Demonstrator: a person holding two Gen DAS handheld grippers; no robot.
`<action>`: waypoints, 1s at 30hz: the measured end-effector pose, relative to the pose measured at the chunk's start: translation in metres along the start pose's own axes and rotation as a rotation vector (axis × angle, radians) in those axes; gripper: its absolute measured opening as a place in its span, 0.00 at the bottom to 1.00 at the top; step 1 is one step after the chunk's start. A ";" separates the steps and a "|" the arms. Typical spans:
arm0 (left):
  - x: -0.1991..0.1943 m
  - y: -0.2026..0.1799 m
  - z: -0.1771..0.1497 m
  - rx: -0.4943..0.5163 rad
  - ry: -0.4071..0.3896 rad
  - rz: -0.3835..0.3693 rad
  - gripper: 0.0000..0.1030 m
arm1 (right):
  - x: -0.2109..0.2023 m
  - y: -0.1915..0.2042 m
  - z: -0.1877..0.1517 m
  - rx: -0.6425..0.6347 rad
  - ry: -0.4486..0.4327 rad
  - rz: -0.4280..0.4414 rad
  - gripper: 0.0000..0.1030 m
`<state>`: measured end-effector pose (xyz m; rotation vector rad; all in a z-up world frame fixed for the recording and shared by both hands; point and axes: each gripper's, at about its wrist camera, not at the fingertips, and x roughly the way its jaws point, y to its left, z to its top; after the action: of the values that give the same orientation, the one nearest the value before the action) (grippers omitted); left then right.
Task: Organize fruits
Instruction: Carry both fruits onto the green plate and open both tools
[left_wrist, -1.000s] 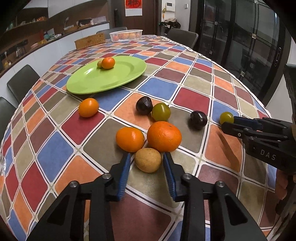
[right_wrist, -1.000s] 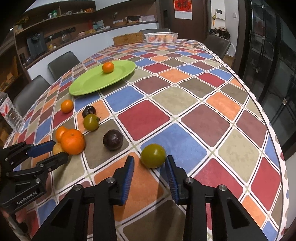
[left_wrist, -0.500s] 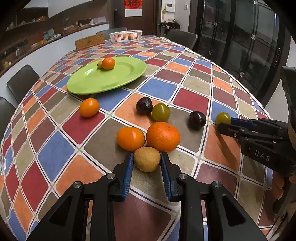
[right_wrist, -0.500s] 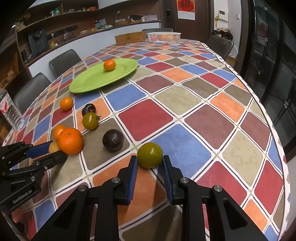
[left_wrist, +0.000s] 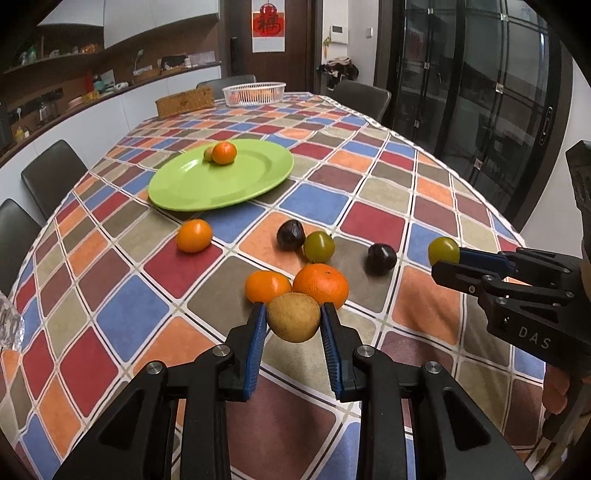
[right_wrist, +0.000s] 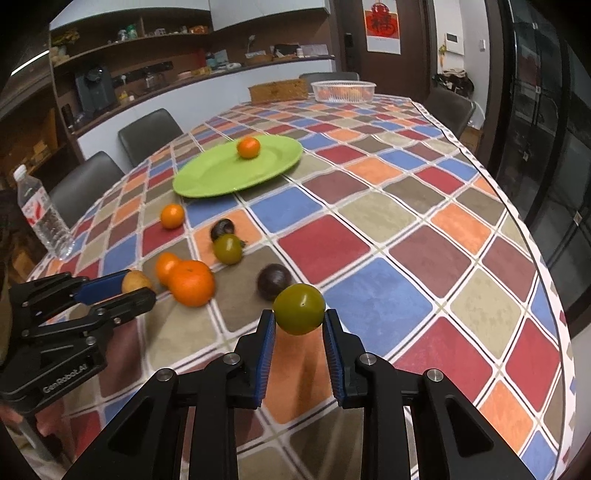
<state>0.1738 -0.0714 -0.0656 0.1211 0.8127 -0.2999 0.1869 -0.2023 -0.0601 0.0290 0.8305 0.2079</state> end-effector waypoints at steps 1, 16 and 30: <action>-0.004 0.001 0.001 -0.001 -0.010 0.000 0.29 | -0.003 0.003 0.001 -0.005 -0.008 0.004 0.27; -0.038 0.011 0.021 -0.005 -0.133 0.003 0.29 | -0.036 0.034 0.026 -0.064 -0.112 0.059 0.27; -0.044 0.034 0.050 0.008 -0.215 0.049 0.29 | -0.033 0.050 0.062 -0.084 -0.169 0.100 0.27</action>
<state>0.1910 -0.0406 0.0005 0.1137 0.5951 -0.2646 0.2028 -0.1561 0.0112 0.0091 0.6521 0.3295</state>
